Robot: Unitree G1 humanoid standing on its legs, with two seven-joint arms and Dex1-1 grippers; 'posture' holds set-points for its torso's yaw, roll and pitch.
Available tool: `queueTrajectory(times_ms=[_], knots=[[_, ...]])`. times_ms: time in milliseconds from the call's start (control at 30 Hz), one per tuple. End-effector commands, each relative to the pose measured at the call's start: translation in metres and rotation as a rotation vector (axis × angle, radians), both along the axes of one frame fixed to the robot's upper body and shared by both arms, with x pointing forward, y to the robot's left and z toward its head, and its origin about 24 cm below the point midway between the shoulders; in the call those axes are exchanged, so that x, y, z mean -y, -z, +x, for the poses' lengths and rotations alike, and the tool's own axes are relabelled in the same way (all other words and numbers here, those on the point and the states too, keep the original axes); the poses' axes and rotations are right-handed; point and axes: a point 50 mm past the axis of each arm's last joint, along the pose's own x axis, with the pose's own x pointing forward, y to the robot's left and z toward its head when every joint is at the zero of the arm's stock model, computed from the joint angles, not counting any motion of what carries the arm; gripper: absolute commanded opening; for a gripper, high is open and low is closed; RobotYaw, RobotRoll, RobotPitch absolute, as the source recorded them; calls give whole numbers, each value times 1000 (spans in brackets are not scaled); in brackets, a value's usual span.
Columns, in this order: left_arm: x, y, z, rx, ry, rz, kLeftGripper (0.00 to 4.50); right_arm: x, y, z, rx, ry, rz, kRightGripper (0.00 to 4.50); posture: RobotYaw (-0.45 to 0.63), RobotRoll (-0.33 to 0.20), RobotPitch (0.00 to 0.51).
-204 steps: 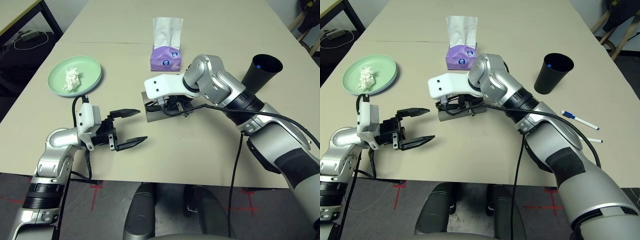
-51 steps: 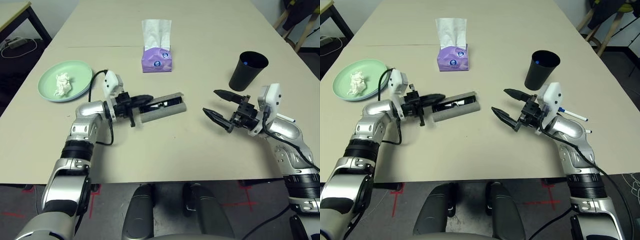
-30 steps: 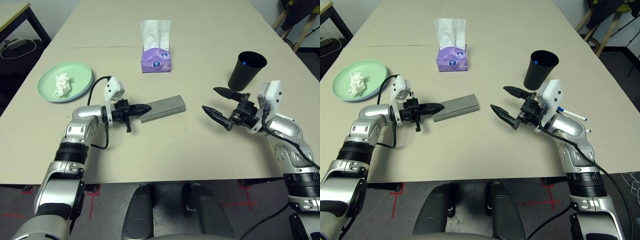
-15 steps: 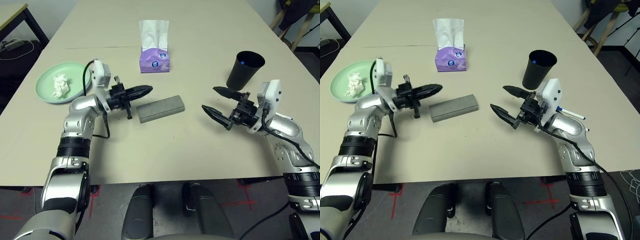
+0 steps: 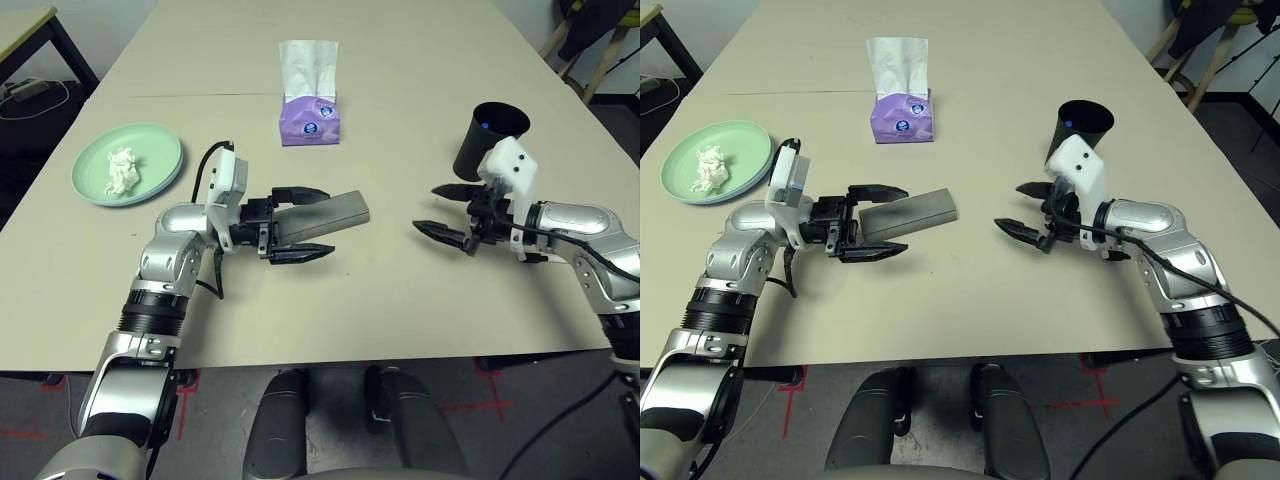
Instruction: Organize and tidy the items on the table.
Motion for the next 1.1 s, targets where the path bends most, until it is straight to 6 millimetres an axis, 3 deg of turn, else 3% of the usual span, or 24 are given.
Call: queueTrajectory(times_ms=[33, 200, 433, 667, 1100], knots=[[3, 10, -3, 14, 27, 60, 4463, 3, -15, -2, -73, -64, -127, 4500, 61, 0, 162], [7, 17, -5, 21, 29, 68, 4463, 27, -31, -8, -174, -87, -471, 4500, 62, 0, 169], [9, 17, -7, 22, 22, 50, 4463, 55, -35, -12, -221, -119, -735, 4500, 62, 0, 186], [8, 15, -9, 22, 11, 40, 4463, 60, -26, -10, -201, -161, -833, 4500, 63, 0, 202], [-1, 15, -16, -1, -27, 51, 4463, 63, -11, -16, -239, -137, -808, 4500, 68, 0, 219]])
